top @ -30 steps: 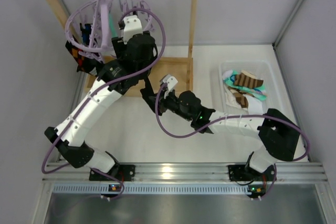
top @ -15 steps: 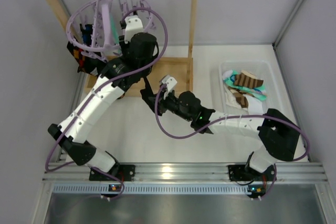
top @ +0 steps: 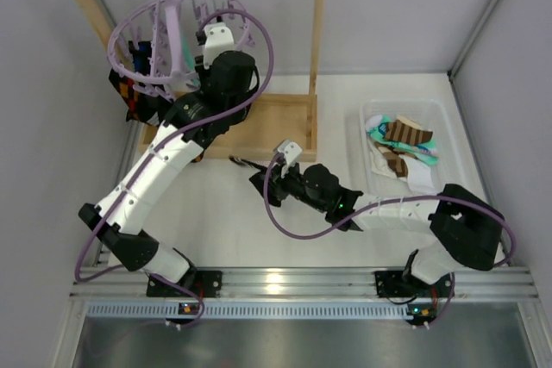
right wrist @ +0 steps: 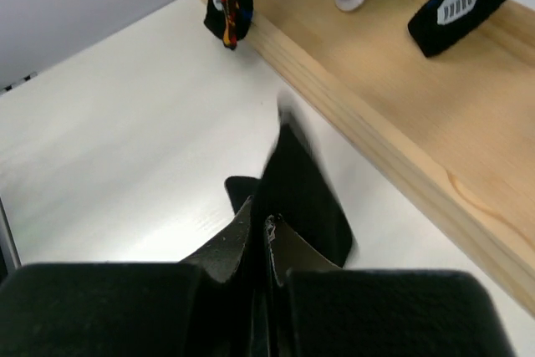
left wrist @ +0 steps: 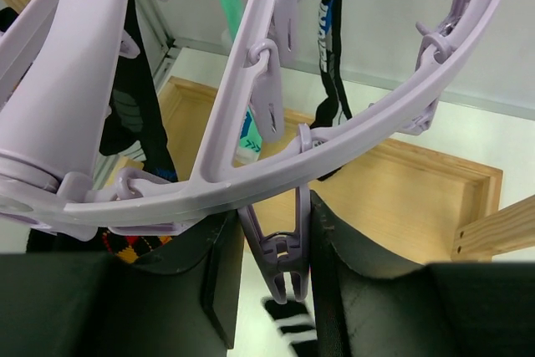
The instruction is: Remove the socks clipped to the hanger
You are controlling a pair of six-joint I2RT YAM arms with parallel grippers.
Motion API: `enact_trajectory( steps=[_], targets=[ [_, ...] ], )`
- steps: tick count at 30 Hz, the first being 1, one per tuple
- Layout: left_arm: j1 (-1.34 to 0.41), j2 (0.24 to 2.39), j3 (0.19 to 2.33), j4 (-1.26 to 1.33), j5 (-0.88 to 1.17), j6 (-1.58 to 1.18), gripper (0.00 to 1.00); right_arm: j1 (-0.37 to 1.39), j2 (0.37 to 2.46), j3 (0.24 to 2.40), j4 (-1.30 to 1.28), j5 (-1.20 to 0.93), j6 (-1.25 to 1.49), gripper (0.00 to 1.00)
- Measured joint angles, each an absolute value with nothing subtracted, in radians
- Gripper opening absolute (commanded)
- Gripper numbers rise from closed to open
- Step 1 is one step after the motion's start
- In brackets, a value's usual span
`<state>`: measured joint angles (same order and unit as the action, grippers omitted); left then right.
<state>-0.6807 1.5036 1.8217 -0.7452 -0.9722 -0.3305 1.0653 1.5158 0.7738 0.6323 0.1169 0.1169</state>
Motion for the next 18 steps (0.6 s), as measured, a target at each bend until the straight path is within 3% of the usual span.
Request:
enact_trajectory(
  steps=[5,6,8,10,11,13,18],
  targets=[
    [-0.673,1.503,1.823,-0.745,-0.929,-0.344,0.0,1.067,1.434,0.685,0.632,0.15,0.126,0.0],
    [-0.671,1.503,1.823,-0.745,-0.915,-0.349,0.14,1.068,1.411,0.678,0.621,0.166,0.127,0.0],
    [-0.669,1.5,1.823,-0.744,-0.871,-0.361,0.58,1.068,1.347,0.667,0.59,0.204,0.133,0.0],
    [-0.664,1.49,1.823,-0.745,-0.809,-0.368,0.67,1.068,1.272,0.667,0.527,0.252,0.142,0.0],
    [-0.664,1.485,1.823,-0.745,-0.772,-0.369,0.8,1.062,1.218,0.668,0.473,0.284,0.152,0.0],
    [-0.664,1.469,1.815,-0.743,-0.701,-0.371,0.96,1.045,1.123,0.673,0.369,0.327,0.173,0.0],
    [-0.665,1.394,1.771,-0.742,-0.498,-0.387,0.98,0.869,0.937,0.743,0.054,0.381,0.231,0.0]
  ],
)
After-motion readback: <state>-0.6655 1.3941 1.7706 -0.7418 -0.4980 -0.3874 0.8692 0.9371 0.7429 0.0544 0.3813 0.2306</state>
